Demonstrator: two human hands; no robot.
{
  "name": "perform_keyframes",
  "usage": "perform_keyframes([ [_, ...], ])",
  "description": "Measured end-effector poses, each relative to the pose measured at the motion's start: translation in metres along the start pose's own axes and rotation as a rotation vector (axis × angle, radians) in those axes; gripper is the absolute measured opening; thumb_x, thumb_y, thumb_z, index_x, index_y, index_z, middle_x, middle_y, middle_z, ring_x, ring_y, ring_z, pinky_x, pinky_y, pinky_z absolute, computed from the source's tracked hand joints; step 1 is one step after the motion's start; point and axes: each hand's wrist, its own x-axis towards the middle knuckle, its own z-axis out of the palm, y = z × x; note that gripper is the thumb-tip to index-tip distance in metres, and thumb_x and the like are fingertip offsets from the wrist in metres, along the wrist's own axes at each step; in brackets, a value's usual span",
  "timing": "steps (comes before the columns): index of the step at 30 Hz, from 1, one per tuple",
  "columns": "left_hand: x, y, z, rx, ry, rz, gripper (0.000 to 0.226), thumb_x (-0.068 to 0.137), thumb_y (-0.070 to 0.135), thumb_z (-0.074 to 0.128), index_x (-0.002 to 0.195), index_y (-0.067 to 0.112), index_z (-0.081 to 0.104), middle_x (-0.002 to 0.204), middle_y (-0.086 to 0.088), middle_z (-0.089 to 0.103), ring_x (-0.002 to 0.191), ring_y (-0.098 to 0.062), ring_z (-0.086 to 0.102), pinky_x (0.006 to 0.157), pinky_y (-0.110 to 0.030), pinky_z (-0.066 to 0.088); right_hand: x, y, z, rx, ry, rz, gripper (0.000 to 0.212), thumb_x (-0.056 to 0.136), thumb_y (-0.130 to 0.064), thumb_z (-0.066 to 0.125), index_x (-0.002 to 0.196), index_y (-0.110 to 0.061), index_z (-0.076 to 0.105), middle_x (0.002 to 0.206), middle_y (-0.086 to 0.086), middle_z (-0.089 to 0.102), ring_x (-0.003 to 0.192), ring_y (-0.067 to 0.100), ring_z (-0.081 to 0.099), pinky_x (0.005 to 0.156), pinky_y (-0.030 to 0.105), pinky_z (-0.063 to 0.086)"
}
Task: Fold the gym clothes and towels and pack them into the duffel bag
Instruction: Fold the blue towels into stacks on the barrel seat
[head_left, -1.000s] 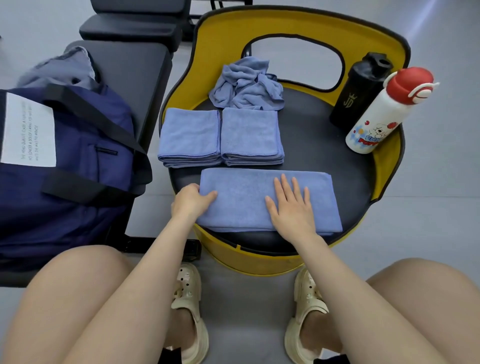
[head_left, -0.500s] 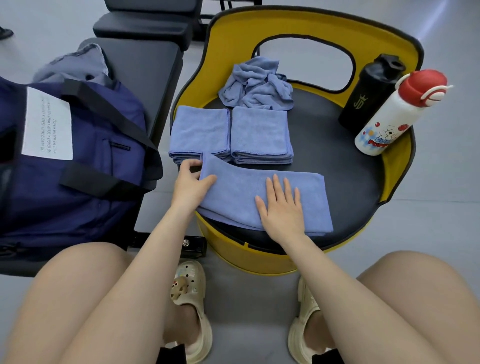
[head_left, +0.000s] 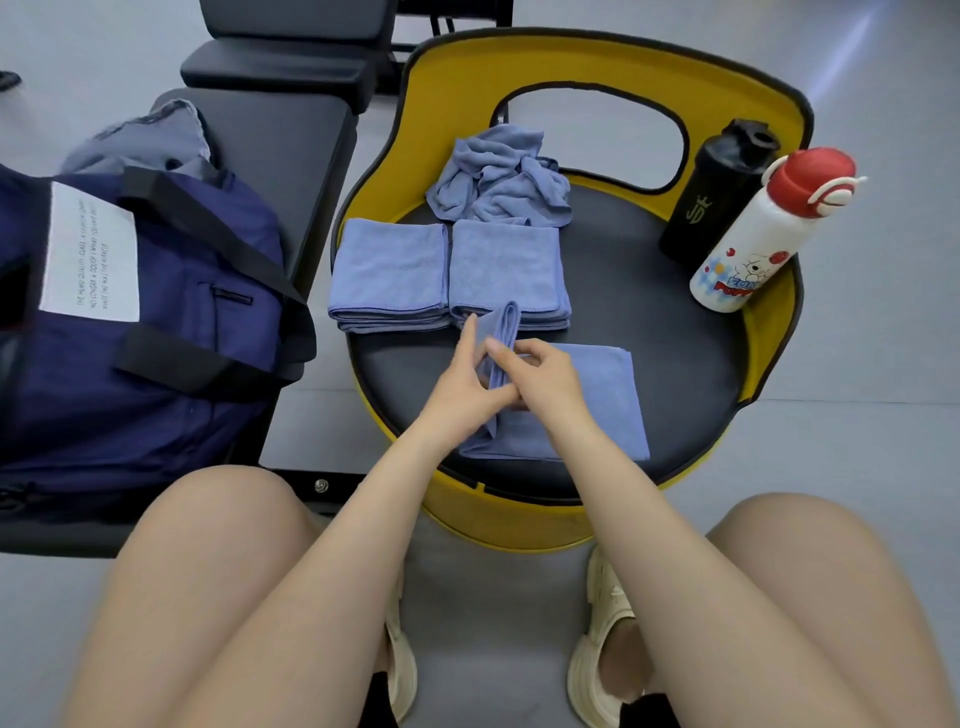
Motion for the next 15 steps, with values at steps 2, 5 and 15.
perform_keyframes([
  [2, -0.004, -0.002, 0.002, 0.052, -0.083, 0.014, 0.097, 0.084, 0.014, 0.068, 0.152, 0.026, 0.001, 0.139, 0.005, 0.045, 0.104, -0.009, 0.055, 0.068, -0.005, 0.044, 0.003, 0.005, -0.002, -0.056, 0.022, 0.040, 0.016, 0.085, -0.029, 0.069, 0.097, -0.020, 0.065, 0.090, 0.002, 0.070, 0.088, 0.020, 0.067, 0.077, 0.037, 0.057],
  [5, -0.008, -0.009, 0.001, 0.341, -0.130, 0.093, 0.105, 0.077, 0.025, 0.076, 0.153, 0.024, 0.004, 0.141, 0.000, 0.037, 0.122, -0.014, 0.038, 0.098, -0.021, 0.035, 0.002, 0.009, -0.010, -0.143, 0.068, 0.061, 0.007, 0.085, -0.013, 0.061, 0.089, -0.018, 0.063, 0.083, -0.001, 0.066, 0.083, 0.018, 0.064, 0.070, 0.032, 0.052],
  [15, -0.016, -0.037, 0.027, 0.669, 0.034, 0.322, 0.071, 0.088, -0.002, 0.051, 0.149, 0.021, 0.024, 0.157, 0.001, 0.017, 0.146, -0.016, 0.011, 0.111, -0.027, 0.025, -0.008, 0.010, -0.041, -0.080, 0.200, 0.045, 0.010, 0.090, -0.016, 0.051, 0.085, -0.016, 0.060, 0.068, -0.009, 0.054, 0.063, 0.008, 0.049, 0.051, 0.019, 0.033],
])
